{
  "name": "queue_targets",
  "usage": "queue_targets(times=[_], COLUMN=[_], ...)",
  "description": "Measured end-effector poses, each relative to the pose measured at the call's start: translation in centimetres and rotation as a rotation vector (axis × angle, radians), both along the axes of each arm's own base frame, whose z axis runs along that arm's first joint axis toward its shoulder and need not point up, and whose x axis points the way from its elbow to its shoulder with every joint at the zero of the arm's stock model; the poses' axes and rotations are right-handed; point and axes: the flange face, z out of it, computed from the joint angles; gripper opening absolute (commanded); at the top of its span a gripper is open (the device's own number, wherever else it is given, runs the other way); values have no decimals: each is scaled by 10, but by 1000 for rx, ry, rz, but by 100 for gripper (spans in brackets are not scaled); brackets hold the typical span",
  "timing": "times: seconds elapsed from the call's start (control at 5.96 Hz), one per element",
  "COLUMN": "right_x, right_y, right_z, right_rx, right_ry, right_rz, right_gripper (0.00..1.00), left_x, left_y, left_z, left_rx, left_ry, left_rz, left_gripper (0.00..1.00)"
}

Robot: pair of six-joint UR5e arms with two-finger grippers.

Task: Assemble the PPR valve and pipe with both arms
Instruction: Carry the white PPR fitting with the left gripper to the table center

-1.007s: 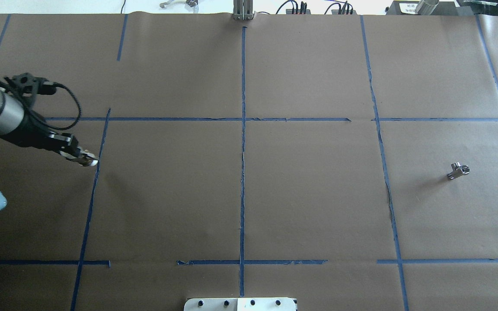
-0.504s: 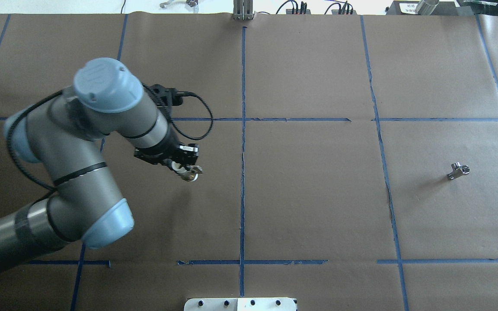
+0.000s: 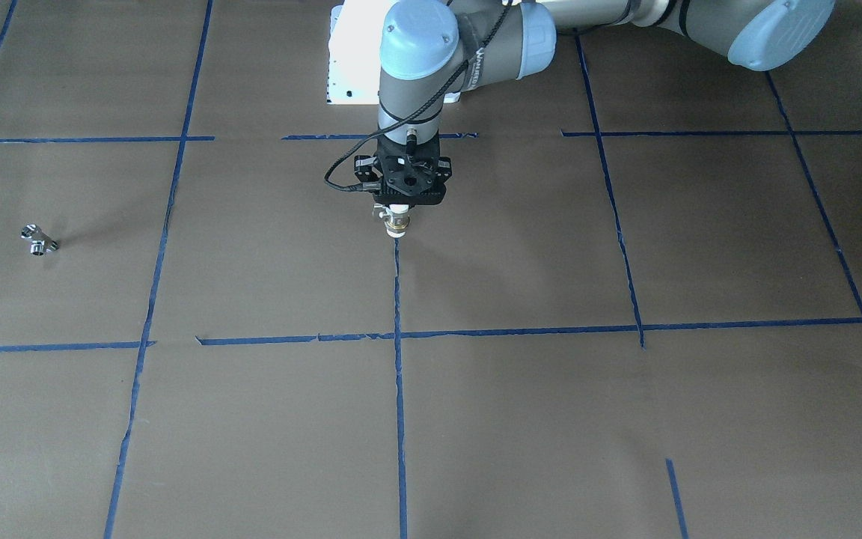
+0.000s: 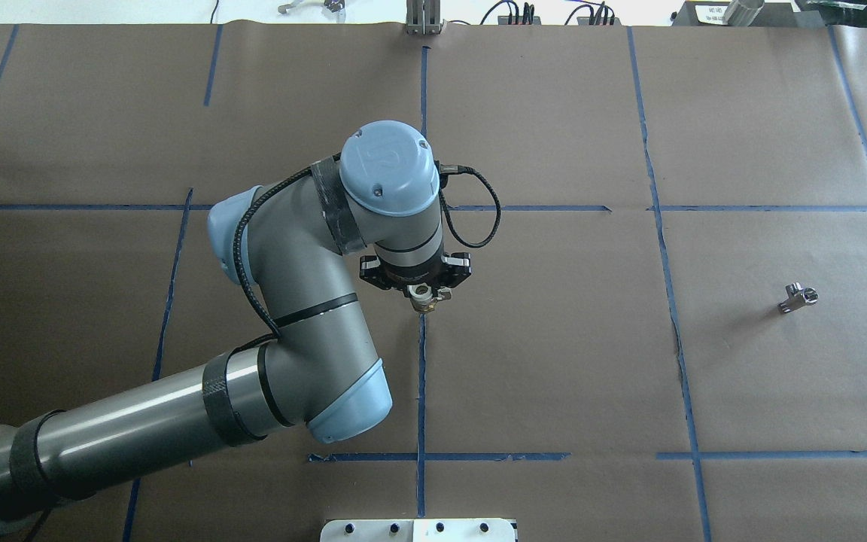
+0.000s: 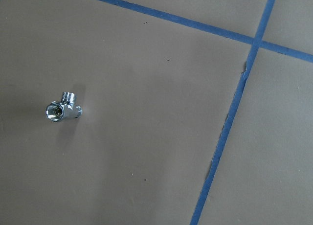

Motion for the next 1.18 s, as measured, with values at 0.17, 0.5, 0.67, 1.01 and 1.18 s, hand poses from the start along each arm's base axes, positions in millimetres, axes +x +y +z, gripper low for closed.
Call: queue_targets(times=[0.17, 0.5, 0.67, 1.01, 1.18], right_x=[-2, -4, -5, -7, -7], right_y=[0, -1, -2, -2, -2], right_z=[0, -2, -3, -4, -4], right_rx=[2, 13, 26, 33, 33], right_ry=[0, -1, -2, -2, -2], right_rz=[-5, -11, -13, -15, -16], right_gripper=[100, 100, 100, 100, 100], left_x=[9, 15, 15, 15, 15], left_y=[1, 1, 1, 1, 0], left_z=[2, 8, 9, 12, 13], left_rx=[4, 3, 3, 3, 3], left_ry=[-16, -32, -33, -35, -35], left_rz=[-4, -3, -1, -1, -1], left_gripper=[0, 6, 9, 31, 70])
